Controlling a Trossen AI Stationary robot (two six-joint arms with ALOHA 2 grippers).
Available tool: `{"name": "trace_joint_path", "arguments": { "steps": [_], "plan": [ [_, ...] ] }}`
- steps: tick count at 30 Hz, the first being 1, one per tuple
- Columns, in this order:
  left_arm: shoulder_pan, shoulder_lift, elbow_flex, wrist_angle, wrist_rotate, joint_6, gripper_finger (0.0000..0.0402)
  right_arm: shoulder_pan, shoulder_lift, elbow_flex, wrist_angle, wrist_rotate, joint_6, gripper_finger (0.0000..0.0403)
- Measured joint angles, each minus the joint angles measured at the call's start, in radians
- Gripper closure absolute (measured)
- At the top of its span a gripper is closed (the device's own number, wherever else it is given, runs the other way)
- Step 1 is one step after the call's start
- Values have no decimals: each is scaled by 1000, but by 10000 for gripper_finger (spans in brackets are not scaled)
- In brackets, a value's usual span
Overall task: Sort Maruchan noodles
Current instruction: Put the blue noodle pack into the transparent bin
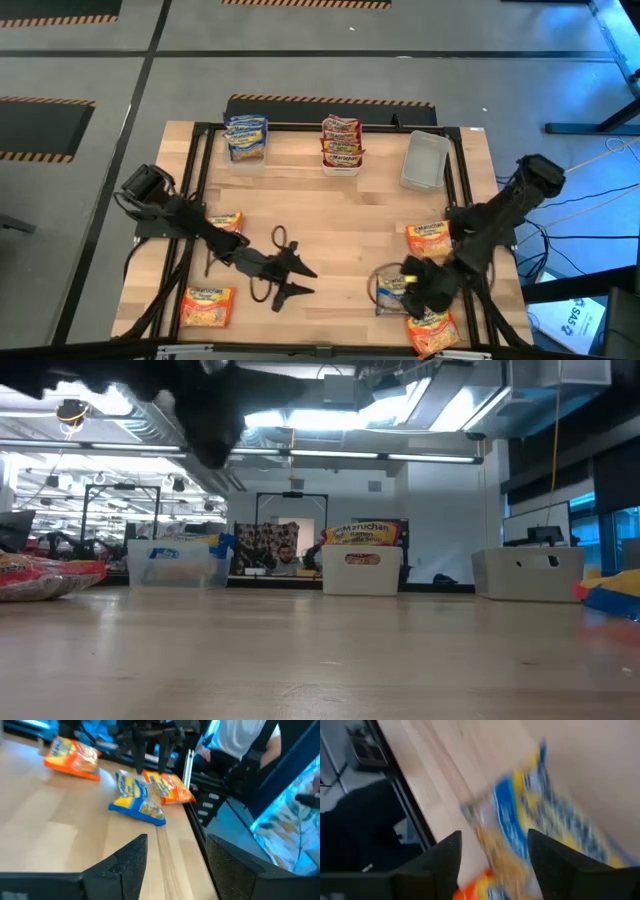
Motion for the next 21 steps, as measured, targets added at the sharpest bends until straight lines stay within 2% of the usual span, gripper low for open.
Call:
{"name": "trace_joint_path", "arguments": {
  "steps": [6,10,13,21],
  "plan": [
    [36,151,163,-54,141,23,190,169,29,-1,-93,22,252,164],
    [51,208,222,-70,196,25,192,213,89,-2,-107,75,345,162],
    [60,210,241,-143,196,25,193,215,144,-2,-103,81,346,162],
    [62,178,243,-274,229,14,194,162,228,-2,-19,237,251,162]
  ]
}}
